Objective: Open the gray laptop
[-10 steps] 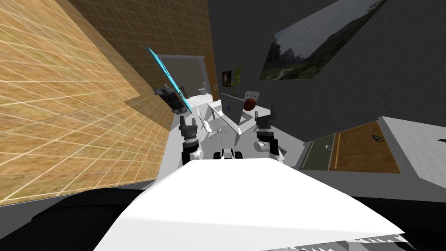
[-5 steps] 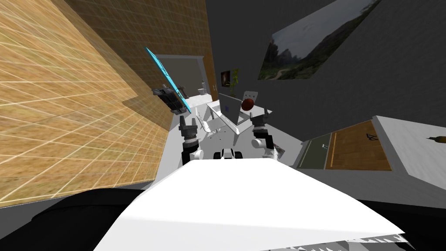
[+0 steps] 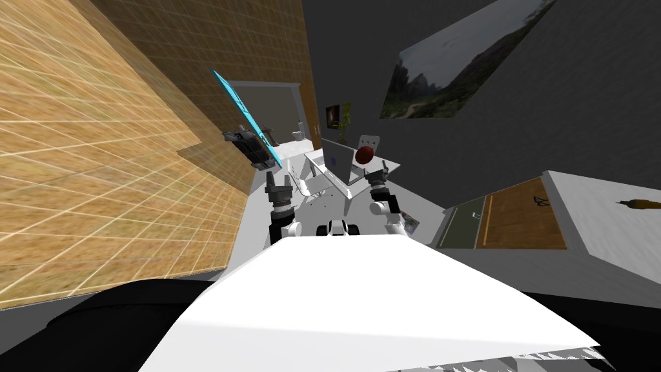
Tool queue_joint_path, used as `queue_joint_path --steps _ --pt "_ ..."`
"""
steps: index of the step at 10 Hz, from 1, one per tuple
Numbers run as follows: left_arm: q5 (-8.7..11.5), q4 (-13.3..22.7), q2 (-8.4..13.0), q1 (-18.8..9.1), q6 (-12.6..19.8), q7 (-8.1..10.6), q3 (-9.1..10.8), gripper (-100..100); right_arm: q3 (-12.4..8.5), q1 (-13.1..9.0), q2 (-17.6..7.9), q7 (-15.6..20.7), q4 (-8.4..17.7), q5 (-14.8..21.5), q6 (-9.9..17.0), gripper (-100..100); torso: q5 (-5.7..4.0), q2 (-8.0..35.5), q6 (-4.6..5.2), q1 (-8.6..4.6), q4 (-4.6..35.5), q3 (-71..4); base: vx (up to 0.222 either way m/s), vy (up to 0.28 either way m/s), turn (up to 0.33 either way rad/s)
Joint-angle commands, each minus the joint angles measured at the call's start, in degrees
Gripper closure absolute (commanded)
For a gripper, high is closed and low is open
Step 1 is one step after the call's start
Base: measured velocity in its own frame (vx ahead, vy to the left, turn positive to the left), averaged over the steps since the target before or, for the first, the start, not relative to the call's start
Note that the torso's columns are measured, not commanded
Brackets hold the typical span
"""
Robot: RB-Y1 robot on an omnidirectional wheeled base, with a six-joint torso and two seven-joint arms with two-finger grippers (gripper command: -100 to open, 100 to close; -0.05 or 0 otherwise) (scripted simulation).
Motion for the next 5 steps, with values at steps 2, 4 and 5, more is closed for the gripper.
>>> queue_joint_path --steps 2,4,5 --pt "0.00 0.00 0.00 0.00 0.00 0.00 0.00 0 0.92 -3.68 -0.34 -5.23 4.40 -5.20 3.40 -100 0.00 -0.02 -0.01 -0.03 0.00 -0.01 -0.009 -0.056 -0.018" --pt "0.00 0.00 0.00 0.00 0.00 0.00 0.00 0 1.83 -7.11 -0.34 -9.12 8.28 -9.28 6.56 -100 0.02 -0.01 -0.01 0.05 0.00 -0.01 -0.012 -0.048 -0.023" --pt "0.00 0.00 0.00 0.00 0.00 0.00 0.00 0 1.83 -7.11 -0.34 -9.76 8.55 -9.81 6.56 -100 0.01 -0.02 -0.01 -0.01 -0.01 -0.01 -0.001 -0.044 -0.005"
